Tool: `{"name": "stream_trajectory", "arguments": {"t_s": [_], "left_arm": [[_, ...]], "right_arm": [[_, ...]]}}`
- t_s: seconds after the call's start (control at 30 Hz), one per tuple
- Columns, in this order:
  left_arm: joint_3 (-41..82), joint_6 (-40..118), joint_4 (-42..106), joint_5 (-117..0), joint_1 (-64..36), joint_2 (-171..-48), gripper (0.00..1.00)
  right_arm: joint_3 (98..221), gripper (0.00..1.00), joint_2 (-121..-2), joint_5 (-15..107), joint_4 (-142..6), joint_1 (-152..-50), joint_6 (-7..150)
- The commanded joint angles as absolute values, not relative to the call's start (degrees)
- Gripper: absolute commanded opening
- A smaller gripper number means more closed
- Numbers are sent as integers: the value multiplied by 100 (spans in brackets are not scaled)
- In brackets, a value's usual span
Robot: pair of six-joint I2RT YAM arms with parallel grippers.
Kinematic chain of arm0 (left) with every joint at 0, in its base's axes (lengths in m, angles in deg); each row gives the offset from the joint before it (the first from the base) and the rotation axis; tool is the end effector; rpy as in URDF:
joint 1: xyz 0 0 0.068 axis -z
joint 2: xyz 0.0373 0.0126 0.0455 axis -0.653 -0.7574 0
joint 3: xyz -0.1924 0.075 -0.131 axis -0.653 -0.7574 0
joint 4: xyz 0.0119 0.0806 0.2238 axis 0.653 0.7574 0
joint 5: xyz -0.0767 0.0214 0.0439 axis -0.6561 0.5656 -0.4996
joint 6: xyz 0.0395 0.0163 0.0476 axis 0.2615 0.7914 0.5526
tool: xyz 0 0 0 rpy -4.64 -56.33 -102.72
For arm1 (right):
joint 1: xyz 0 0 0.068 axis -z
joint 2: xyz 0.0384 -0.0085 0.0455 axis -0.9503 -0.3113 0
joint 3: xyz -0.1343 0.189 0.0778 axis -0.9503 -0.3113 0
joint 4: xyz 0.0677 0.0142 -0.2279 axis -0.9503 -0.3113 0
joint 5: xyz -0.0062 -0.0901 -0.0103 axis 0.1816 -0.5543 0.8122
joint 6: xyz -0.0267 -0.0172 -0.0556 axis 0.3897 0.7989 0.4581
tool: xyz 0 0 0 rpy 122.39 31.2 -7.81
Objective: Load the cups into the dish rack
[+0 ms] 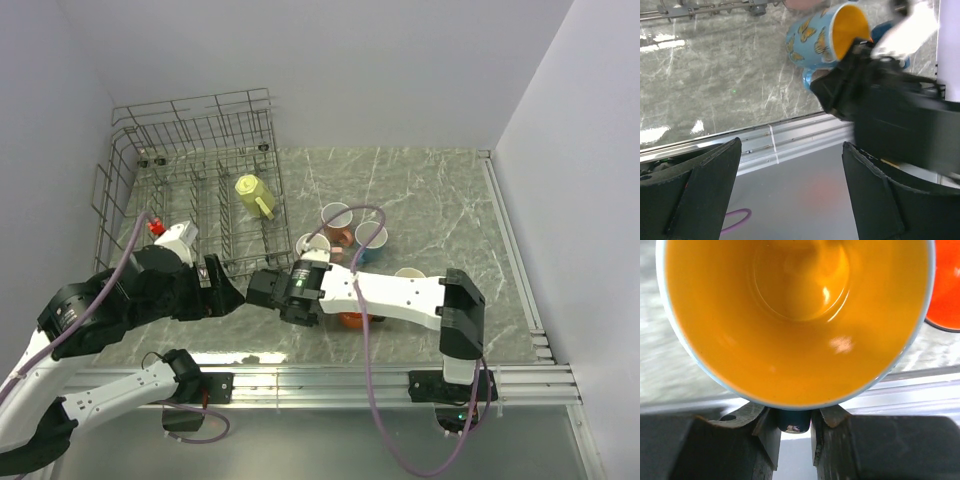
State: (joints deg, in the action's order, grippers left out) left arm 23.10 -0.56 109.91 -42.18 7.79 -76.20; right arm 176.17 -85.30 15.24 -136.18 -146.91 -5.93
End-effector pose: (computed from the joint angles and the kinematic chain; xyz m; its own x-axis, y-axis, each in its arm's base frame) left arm 0.0643 -0.0621 0.3566 -0.8069 -0.2425 -0.5386 0.0775 0.8605 -0.5035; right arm 0.1030 0.3098 0.2334 -0.8947 0.1995 -0.3997 0.1661 0.9791 0.1170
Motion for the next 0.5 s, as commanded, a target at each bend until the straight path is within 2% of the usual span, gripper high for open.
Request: {"name": "stream_trajectory", "arguments": {"t_s": [0.0,0.17,0.33,0.4,0.47], "left_arm": [[2412,-159,10769,-4017,757,-7692,88],[2884,-132,10900,-3763,758,-7789,90],[3571,-264,11015,-3543,758,-7833,93],[3765,-361,10919,-3473,757,-7737,95],[3696,-440,10682,-3472,766,-7509,98]], "right_arm": [[18478,0,-7838,748,-13737,-14754,-264],[18604,0,-7057,1063,-12755,-14675,666],[17393,0,-5739,2863,-10216,-13921,1231],[16873,0,-5387,3478,-9243,-13332,1179],[16766,0,-5332,4235,-8877,-12822,1135]]}}
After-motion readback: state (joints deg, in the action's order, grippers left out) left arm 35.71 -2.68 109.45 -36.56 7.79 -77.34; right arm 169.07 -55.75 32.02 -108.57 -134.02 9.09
